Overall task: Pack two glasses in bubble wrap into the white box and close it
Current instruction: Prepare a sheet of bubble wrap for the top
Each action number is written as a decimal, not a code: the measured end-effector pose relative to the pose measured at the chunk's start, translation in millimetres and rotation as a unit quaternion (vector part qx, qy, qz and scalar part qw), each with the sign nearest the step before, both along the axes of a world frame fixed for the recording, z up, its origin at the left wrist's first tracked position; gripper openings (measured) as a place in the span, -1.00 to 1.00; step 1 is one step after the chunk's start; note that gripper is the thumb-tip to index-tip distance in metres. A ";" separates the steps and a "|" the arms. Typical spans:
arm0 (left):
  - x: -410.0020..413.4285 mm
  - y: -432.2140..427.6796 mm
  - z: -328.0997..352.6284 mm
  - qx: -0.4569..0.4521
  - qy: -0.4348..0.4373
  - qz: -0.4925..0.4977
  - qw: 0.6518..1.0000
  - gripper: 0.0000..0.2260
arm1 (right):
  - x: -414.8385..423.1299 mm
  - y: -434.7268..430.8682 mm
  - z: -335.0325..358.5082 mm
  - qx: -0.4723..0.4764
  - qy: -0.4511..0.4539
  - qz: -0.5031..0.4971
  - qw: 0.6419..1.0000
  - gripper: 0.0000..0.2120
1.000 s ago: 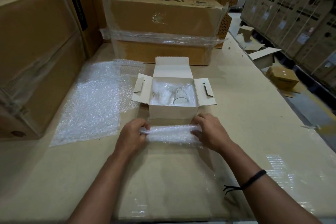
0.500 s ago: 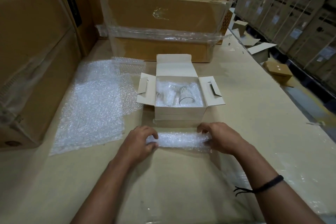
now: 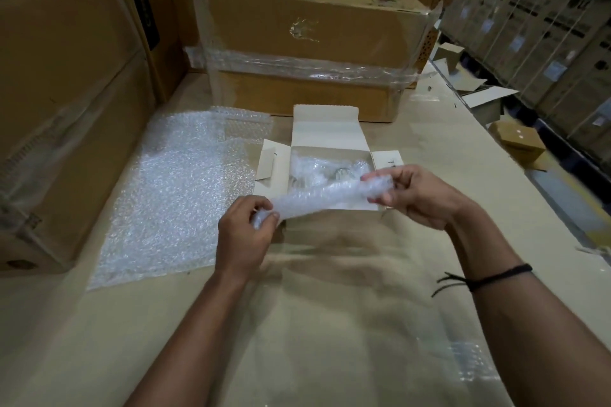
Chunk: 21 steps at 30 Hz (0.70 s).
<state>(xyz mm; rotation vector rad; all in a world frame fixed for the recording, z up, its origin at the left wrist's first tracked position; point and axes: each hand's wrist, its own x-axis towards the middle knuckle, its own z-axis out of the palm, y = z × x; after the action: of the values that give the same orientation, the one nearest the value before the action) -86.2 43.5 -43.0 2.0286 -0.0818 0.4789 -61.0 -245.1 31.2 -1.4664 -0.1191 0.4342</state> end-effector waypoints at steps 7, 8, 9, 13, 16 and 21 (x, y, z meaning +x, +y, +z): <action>17.7 -26.6 16.7 0.048 -0.051 0.020 0.997 -0.84 | 85.5 27.9 -5.2 -0.270 -0.125 -0.152 0.943 -0.86; 20.4 -29.9 17.6 0.073 -0.058 0.023 0.995 -0.84 | 95.6 33.0 -9.2 -0.300 -0.138 -0.166 0.929 -0.87; 24.0 -33.0 17.3 0.108 -0.062 0.025 0.992 -0.83 | 105.9 37.5 -12.7 -0.326 -0.154 -0.173 0.917 -0.88; 43.2 -42.7 15.1 0.334 -0.029 0.068 0.940 -0.72 | 137.4 56.5 -20.5 -0.412 -0.235 -0.137 0.869 -0.92; 53.3 -50.4 25.8 0.479 0.059 0.078 0.872 -0.67 | 151.0 69.0 -29.1 -0.428 -0.252 -0.115 0.861 -0.93; 61.3 -67.9 34.9 0.543 0.144 0.010 0.827 -0.39 | 155.9 84.4 -33.1 -0.451 -0.312 -0.046 0.835 -0.89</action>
<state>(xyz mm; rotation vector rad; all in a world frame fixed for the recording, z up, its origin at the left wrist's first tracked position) -25.0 -24.4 -8.0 3.2096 -0.1763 0.0952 94.8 -160.7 -1.8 -2.5093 -0.3998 -0.1379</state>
